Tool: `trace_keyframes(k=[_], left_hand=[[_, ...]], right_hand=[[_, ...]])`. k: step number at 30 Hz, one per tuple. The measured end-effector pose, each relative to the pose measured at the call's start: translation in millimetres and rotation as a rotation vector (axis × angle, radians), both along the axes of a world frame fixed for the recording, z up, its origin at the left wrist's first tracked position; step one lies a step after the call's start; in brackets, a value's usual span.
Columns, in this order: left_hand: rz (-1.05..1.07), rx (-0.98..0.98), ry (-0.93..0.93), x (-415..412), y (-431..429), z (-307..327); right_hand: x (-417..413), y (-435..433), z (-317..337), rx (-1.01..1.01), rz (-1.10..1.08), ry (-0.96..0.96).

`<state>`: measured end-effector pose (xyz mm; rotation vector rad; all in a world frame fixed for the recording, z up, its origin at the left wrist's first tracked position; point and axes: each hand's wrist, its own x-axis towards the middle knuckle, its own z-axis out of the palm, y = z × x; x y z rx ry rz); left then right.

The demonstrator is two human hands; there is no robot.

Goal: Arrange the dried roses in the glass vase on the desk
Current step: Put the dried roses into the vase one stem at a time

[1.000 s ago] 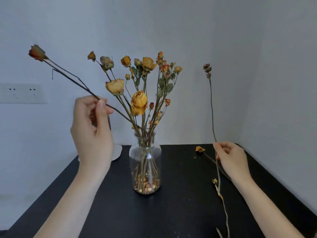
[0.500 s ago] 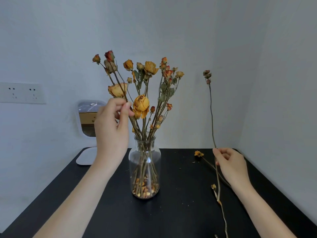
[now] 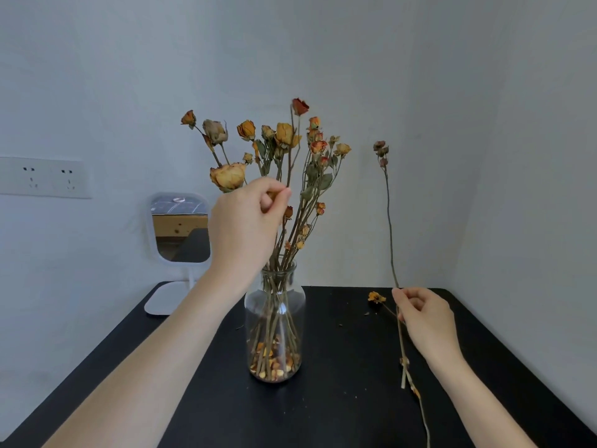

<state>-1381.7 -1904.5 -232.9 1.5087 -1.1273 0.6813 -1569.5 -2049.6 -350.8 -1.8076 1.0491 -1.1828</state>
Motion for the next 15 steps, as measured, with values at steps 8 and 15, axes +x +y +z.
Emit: trace_keyframes(k=[8, 15], left_hand=[[0.138, 0.172, -0.073, 1.1, -3.4, -29.3], [0.180, 0.245, -0.008, 6.7, -6.3, -66.4]], right_hand=[[1.8, 2.3, -3.1, 0.001, 0.000, 0.007], [3.9, 5.8, -2.7, -0.003, 0.009, 0.020]])
